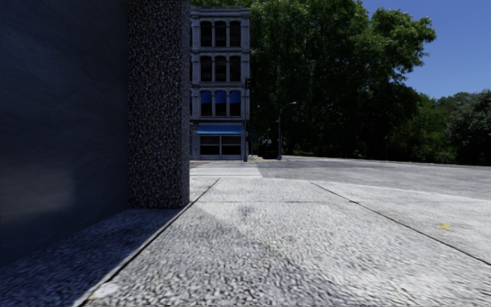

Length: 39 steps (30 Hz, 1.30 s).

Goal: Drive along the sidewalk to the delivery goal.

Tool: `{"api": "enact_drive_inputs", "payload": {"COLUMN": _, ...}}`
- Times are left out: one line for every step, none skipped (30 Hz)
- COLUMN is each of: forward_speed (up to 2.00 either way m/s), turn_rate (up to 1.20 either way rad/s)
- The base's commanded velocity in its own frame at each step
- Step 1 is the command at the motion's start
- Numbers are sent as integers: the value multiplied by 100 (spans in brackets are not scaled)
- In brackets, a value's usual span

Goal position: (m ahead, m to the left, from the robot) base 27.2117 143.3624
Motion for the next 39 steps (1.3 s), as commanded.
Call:
{"api": "enact_drive_inputs", "payload": {"forward_speed": 200, "turn_rate": 0}}
{"api": "enact_drive_inputs", "payload": {"forward_speed": 200, "turn_rate": 0}}
{"api": "enact_drive_inputs", "payload": {"forward_speed": 200, "turn_rate": 0}}
{"api": "enact_drive_inputs", "payload": {"forward_speed": 200, "turn_rate": 0}}
{"api": "enact_drive_inputs", "payload": {"forward_speed": 200, "turn_rate": 0}}
{"api": "enact_drive_inputs", "payload": {"forward_speed": 200, "turn_rate": 0}}
{"api": "enact_drive_inputs", "payload": {"forward_speed": 200, "turn_rate": 0}}
{"api": "enact_drive_inputs", "payload": {"forward_speed": 200, "turn_rate": 0}}
{"api": "enact_drive_inputs", "payload": {"forward_speed": 200, "turn_rate": 0}}
{"api": "enact_drive_inputs", "payload": {"forward_speed": 200, "turn_rate": 0}}
{"api": "enact_drive_inputs", "payload": {"forward_speed": 200, "turn_rate": 0}}
{"api": "enact_drive_inputs", "payload": {"forward_speed": 200, "turn_rate": 0}}
{"api": "enact_drive_inputs", "payload": {"forward_speed": 200, "turn_rate": 0}}
{"api": "enact_drive_inputs", "payload": {"forward_speed": 200, "turn_rate": 0}}
{"api": "enact_drive_inputs", "payload": {"forward_speed": 200, "turn_rate": 0}}
{"api": "enact_drive_inputs", "payload": {"forward_speed": 200, "turn_rate": 0}}
{"api": "enact_drive_inputs", "payload": {"forward_speed": 200, "turn_rate": 0}}
{"api": "enact_drive_inputs", "payload": {"forward_speed": 200, "turn_rate": 0}}
{"api": "enact_drive_inputs", "payload": {"forward_speed": 200, "turn_rate": 0}}
{"api": "enact_drive_inputs", "payload": {"forward_speed": 200, "turn_rate": 0}}
{"api": "enact_drive_inputs", "payload": {"forward_speed": 200, "turn_rate": 0}}
{"api": "enact_drive_inputs", "payload": {"forward_speed": 200, "turn_rate": 0}}
{"api": "enact_drive_inputs", "payload": {"forward_speed": 200, "turn_rate": 0}}
{"api": "enact_drive_inputs", "payload": {"forward_speed": 200, "turn_rate": 0}}
{"api": "enact_drive_inputs", "payload": {"forward_speed": 200, "turn_rate": 0}}
{"api": "enact_drive_inputs", "payload": {"forward_speed": 200, "turn_rate": 0}}
{"api": "enact_drive_inputs", "payload": {"forward_speed": 200, "turn_rate": 0}}
{"api": "enact_drive_inputs", "payload": {"forward_speed": 200, "turn_rate": 0}}
{"api": "enact_drive_inputs", "payload": {"forward_speed": 200, "turn_rate": 0}}
{"api": "enact_drive_inputs", "payload": {"forward_speed": 200, "turn_rate": 0}}
{"api": "enact_drive_inputs", "payload": {"forward_speed": 200, "turn_rate": 0}}
{"api": "enact_drive_inputs", "payload": {"forward_speed": 200, "turn_rate": 0}}
{"api": "enact_drive_inputs", "payload": {"forward_speed": 200, "turn_rate": 0}}
{"api": "enact_drive_inputs", "payload": {"forward_speed": 200, "turn_rate": 0}}
{"api": "enact_drive_inputs", "payload": {"forward_speed": 200, "turn_rate": 0}}
{"api": "enact_drive_inputs", "payload": {"forward_speed": 200, "turn_rate": 0}}
{"api": "enact_drive_inputs", "payload": {"forward_speed": 200, "turn_rate": 0}}
{"api": "enact_drive_inputs", "payload": {"forward_speed": 200, "turn_rate": 0}}
{"api": "enact_drive_inputs", "payload": {"forward_speed": 200, "turn_rate": 0}}
